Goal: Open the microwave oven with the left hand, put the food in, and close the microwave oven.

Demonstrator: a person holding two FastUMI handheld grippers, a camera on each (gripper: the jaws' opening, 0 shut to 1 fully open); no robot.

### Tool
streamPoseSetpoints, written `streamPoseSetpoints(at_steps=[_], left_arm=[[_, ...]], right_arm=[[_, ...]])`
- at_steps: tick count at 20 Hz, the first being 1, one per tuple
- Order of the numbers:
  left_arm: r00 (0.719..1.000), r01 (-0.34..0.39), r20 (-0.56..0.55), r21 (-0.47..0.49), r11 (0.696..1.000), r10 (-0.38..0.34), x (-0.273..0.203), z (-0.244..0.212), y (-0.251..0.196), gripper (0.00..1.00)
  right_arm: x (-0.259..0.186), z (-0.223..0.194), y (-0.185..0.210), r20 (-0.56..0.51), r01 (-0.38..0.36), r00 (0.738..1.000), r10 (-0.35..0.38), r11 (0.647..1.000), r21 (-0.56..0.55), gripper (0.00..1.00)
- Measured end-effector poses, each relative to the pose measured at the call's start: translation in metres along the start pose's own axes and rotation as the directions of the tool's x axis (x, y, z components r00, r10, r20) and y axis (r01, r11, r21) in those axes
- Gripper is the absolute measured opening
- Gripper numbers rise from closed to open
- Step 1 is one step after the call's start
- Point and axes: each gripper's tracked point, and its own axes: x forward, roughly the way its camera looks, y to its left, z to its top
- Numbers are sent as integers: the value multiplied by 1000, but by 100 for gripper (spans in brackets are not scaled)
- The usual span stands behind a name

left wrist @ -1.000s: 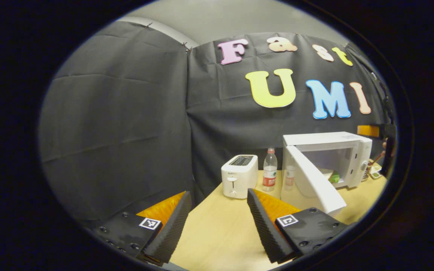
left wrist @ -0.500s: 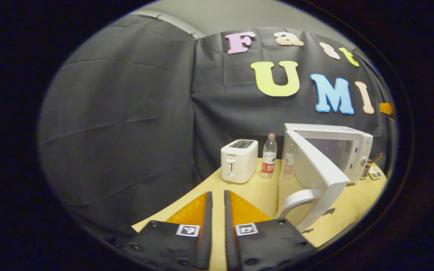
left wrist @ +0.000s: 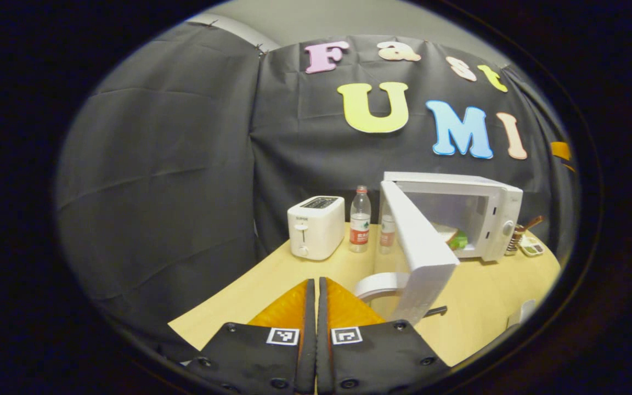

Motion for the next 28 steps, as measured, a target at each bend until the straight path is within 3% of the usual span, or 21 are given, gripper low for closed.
streamPoseSetpoints(at_steps=[12, 28], left_arm=[[977, 215, -13, 42, 976, -215, -8, 8, -95, 7], [865, 500, -19, 105, 860, -501, 15, 31, -236, 7]], right_arm=[[-8, 10, -18, -4, 35, 999, -35, 999, -3, 98], [-46, 18, -66, -7, 182, 983, -183, 983, -27, 98]])
